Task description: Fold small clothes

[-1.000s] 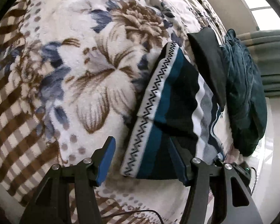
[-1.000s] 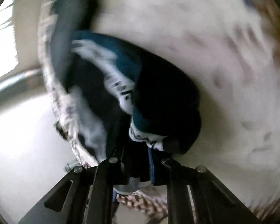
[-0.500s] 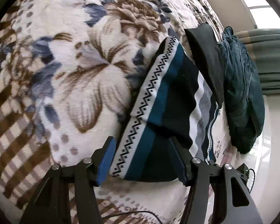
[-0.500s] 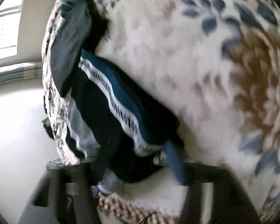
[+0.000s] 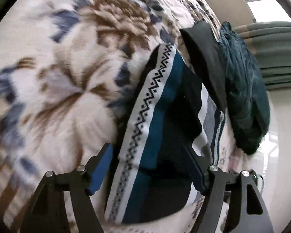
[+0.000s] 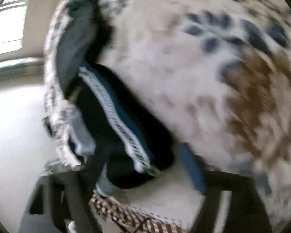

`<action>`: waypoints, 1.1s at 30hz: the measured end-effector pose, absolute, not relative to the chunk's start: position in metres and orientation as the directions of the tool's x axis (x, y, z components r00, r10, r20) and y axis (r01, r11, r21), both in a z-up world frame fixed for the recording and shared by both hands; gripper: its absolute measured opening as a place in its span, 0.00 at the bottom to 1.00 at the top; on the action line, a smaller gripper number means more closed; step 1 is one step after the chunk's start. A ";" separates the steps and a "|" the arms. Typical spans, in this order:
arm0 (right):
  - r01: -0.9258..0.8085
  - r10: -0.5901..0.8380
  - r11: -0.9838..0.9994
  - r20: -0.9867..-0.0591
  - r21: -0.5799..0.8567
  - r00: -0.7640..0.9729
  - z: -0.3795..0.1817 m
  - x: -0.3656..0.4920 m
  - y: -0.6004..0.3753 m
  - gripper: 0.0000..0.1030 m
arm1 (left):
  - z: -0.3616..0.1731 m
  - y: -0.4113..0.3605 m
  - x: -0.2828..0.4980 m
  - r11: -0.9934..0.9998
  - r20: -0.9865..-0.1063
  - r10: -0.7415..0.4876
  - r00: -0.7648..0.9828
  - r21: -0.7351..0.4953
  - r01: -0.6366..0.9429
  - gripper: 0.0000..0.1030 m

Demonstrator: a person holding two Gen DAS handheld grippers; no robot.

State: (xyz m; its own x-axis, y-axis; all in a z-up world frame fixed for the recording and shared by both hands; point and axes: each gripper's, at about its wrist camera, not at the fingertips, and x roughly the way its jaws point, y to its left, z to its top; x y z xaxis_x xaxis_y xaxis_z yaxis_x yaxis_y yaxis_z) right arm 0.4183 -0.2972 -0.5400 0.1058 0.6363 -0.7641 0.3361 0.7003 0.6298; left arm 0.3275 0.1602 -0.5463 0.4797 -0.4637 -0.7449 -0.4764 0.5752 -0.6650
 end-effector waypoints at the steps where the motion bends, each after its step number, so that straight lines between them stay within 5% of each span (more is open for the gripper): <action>1: 0.305 0.656 0.696 -0.748 0.650 0.101 -0.544 0.426 -0.296 0.84 | -0.553 0.160 0.333 0.572 -0.743 -0.475 0.471 -0.667 -0.477 0.69; 11: 0.046 0.784 0.608 -0.589 0.793 -0.198 -0.614 0.514 -0.214 0.85 | -0.574 0.149 0.373 0.573 -0.667 -0.562 0.489 -0.740 -0.351 0.76; 12: 0.044 0.788 0.602 -0.584 0.797 -0.196 -0.612 0.515 -0.210 0.79 | -0.569 0.148 0.373 0.579 -0.660 -0.555 0.507 -0.743 -0.334 0.62; 13: 0.056 0.798 0.590 -0.571 0.805 -0.191 -0.610 0.515 -0.205 0.57 | -0.562 0.146 0.373 0.589 -0.646 -0.545 0.534 -0.748 -0.304 0.33; 14: 0.070 0.801 0.586 -0.563 0.807 -0.205 -0.611 0.512 -0.200 0.45 | -0.558 0.145 0.374 0.597 -0.640 -0.545 0.541 -0.750 -0.286 0.24; 19: 0.111 0.791 0.610 -0.596 0.785 -0.139 -0.600 0.507 -0.202 0.25 | -0.528 0.148 0.383 0.588 -0.613 -0.558 0.560 -0.768 -0.256 0.19; 33: 0.047 0.813 0.556 -0.555 0.830 0.176 -0.473 0.586 -0.227 0.22 | -0.423 0.170 0.560 0.684 -0.565 -0.627 0.536 -0.728 0.033 0.18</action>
